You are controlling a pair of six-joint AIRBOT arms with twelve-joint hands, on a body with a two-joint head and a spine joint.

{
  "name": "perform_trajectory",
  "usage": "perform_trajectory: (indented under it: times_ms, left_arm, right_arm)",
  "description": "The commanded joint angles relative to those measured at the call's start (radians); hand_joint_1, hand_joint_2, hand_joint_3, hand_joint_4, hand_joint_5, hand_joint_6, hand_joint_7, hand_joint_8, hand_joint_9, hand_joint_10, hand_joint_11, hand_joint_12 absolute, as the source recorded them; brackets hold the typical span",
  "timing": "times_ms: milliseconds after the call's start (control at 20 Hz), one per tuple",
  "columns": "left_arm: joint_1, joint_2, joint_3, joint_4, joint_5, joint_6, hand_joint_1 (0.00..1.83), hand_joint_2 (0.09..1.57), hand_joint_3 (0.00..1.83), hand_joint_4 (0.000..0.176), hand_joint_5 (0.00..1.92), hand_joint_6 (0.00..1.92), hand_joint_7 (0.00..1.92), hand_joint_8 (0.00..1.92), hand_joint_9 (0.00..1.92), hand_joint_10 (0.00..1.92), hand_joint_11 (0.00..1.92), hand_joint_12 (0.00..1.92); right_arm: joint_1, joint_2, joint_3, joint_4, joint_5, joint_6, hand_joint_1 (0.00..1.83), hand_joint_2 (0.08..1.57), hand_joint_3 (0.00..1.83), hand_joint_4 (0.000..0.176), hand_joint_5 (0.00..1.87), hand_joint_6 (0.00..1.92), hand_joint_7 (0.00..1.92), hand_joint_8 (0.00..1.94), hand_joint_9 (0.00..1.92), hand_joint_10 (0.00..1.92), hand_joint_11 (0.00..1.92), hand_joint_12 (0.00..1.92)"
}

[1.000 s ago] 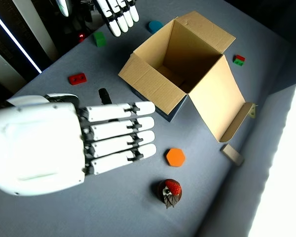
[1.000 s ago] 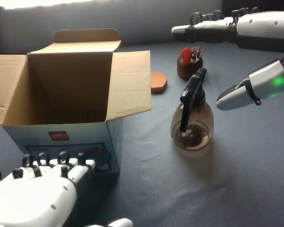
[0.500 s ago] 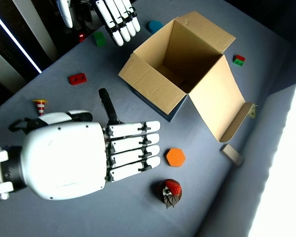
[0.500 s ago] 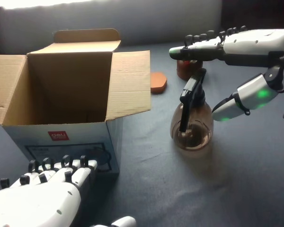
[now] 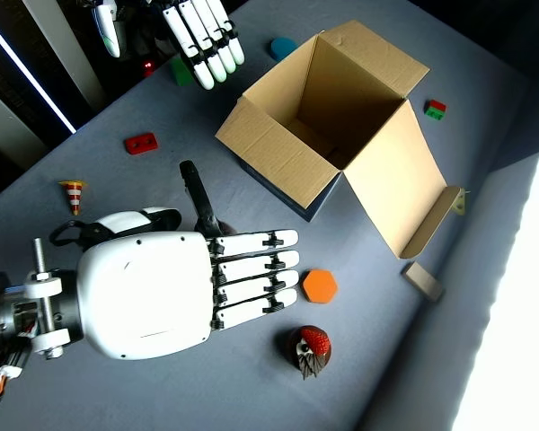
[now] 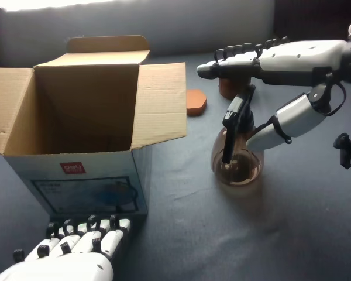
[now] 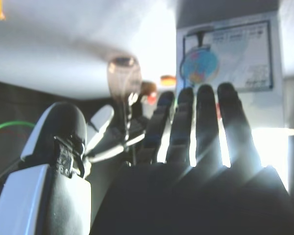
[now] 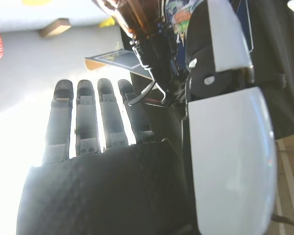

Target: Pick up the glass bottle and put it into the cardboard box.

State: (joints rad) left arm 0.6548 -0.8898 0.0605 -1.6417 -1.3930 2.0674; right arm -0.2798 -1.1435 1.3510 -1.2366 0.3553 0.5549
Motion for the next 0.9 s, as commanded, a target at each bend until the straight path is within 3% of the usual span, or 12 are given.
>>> perform_trajectory:
  times_ms: [0,250,600,850]
  left_arm:
    - [0.001,-0.012,-0.002,0.094,-0.046,-0.004,0.05,1.19,0.0,0.0,0.0,0.0,0.0,0.0,0.0,0.0,0.0,0.0]
    - [0.063,-0.056,0.002,0.177,-0.099,-0.057,0.05,1.19,0.0,0.0,0.0,0.0,0.0,0.0,0.0,0.0,0.0,0.0]
    - [0.138,-0.069,0.025,0.264,-0.054,-0.121,0.06,1.2,0.0,0.0,0.0,0.0,0.0,0.0,0.0,0.0,0.0,0.0]
    - [0.144,-0.074,0.058,0.285,-0.002,-0.121,0.06,1.2,0.0,0.0,0.0,0.0,0.0,0.0,0.0,0.0,0.0,0.0]
  right_arm:
    - [0.001,0.0,0.005,0.037,0.037,0.008,0.92,0.95,0.0,0.0,0.0,0.0,0.01,0.0,0.0,0.0,0.0,0.0]
    - [-0.006,-0.021,0.013,0.035,0.029,0.003,0.94,0.95,0.0,0.0,0.0,0.0,0.02,0.01,0.0,0.0,0.0,0.0]
    - [-0.01,-0.023,0.014,0.035,0.026,-0.002,0.94,0.94,0.0,0.0,0.0,0.0,0.05,0.01,0.03,0.01,0.0,0.0]
    - [-0.011,-0.022,0.014,0.035,0.029,0.008,0.95,0.94,0.0,0.0,0.02,0.01,0.07,0.02,0.04,0.01,0.0,0.0]
